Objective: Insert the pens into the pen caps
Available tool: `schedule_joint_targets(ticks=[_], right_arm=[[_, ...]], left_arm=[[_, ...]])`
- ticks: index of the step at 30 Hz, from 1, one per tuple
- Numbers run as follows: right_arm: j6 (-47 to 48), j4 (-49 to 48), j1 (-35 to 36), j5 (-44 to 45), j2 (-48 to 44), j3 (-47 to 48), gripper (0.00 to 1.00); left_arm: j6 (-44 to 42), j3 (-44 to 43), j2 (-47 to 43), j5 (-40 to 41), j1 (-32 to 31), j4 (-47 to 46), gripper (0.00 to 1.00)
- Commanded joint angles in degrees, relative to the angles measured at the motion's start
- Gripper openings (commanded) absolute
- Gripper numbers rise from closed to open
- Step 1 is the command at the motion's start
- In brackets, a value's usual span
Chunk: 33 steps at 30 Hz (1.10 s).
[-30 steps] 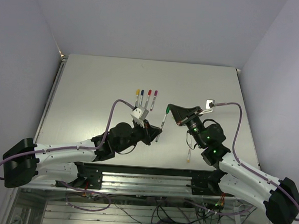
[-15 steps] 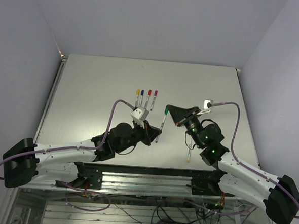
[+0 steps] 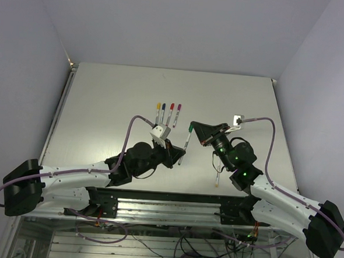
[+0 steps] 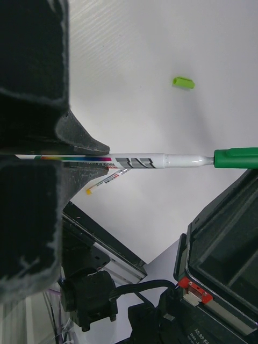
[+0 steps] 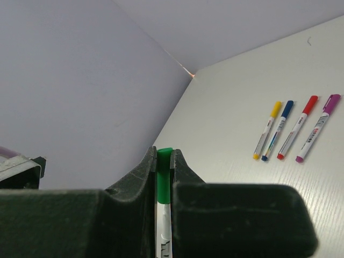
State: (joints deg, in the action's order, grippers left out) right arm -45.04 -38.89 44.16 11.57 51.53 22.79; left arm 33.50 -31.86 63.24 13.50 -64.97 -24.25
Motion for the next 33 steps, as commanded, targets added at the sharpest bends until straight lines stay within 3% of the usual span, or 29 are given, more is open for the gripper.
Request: schedule_joint_targets(ticks=[1,33], right_arm=[[1.06,2.01,0.90,-1.17,-0.21,0.01,0.00],[4.06,5.50,1.41,-1.11,-1.26,1.56,0.00]], left_arm=[[0.69,0.55,-2.29,3.45,0.10,-4.51,0.07],[1.75,1.57,-3.19,4.70,0.11,-3.82,0.07]])
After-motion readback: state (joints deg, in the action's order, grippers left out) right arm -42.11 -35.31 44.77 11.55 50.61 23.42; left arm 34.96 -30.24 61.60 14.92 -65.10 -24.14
